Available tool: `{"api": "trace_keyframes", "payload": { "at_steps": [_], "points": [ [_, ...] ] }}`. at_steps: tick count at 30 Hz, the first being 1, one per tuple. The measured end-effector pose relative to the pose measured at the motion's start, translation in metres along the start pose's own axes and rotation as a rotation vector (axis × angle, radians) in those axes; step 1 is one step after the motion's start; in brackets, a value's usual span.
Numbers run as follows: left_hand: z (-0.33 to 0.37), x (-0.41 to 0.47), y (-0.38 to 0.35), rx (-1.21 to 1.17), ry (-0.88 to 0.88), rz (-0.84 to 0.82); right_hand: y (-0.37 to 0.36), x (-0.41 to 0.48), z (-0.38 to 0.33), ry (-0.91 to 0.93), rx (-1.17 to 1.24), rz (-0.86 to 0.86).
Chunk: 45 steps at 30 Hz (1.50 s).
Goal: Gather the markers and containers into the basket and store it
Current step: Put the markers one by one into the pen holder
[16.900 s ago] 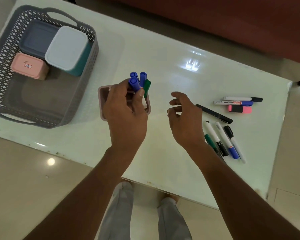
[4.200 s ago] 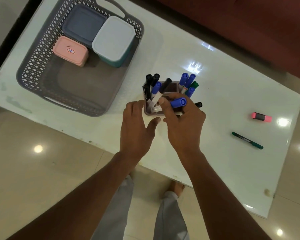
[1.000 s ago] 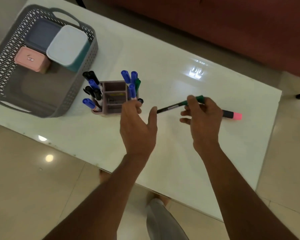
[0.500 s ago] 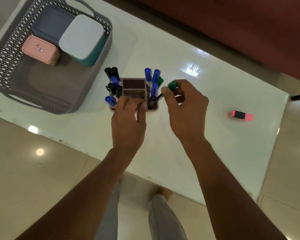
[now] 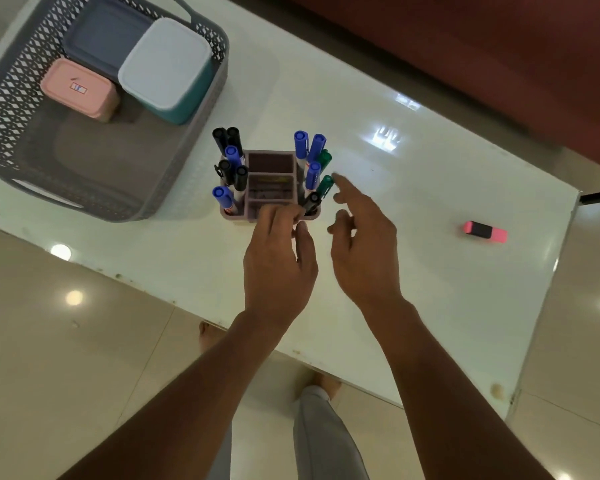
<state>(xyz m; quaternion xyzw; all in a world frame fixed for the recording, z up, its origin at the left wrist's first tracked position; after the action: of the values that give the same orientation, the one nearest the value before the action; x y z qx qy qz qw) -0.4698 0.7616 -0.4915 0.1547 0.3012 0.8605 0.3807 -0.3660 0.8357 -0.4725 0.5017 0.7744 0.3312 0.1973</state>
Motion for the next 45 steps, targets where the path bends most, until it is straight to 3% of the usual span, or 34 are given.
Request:
{"api": "trace_keyframes", "payload": {
  "at_steps": [6,14,18,21,25,31,35,40,45],
  "points": [
    [0.011,-0.019,-0.016,0.004,0.017,-0.023,-0.004,-0.001,0.007,0.097,-0.132,-0.227],
    [0.062,-0.045,-0.079,-0.018,-0.073,-0.153,0.058,-0.016,0.088,-0.193,0.039,0.113],
    [0.097,-0.051,-0.137,0.002,-0.181,-0.295,0.099,-0.024,0.162,-0.28,-0.085,0.255],
    [0.113,-0.053,-0.188,0.046,-0.2,-0.468,0.121,-0.016,0.217,-0.35,-0.236,0.166],
    [0.113,-0.058,-0.243,0.145,-0.037,-0.744,0.132,-0.003,0.269,-0.406,-0.414,-0.052],
    [0.112,-0.067,-0.266,0.197,-0.095,-0.873,0.129,-0.004,0.281,-0.355,-0.448,-0.07],
    [0.104,-0.062,-0.258,0.196,-0.09,-0.842,0.119,-0.01,0.264,-0.301,-0.221,-0.081],
    [0.091,-0.036,-0.204,0.193,-0.046,-0.562,0.121,-0.001,0.2,-0.218,0.204,-0.014],
    [0.093,-0.013,-0.117,0.015,0.017,-0.321,0.122,0.024,0.1,-0.165,0.355,0.036]
  ]
}}
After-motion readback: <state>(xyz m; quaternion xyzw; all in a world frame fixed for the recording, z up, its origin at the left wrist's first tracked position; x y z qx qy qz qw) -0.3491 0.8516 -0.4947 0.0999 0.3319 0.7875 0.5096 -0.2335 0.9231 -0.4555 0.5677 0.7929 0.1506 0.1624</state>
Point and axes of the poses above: each hand's wrist, its own x-axis towards the middle knuckle, its own y-axis out of the back of the hand, z = x × y, the point moved 6 cm from there along x, towards the middle knuckle, and after that the axes turned 7 degrees about y, right-handed, at the moved point
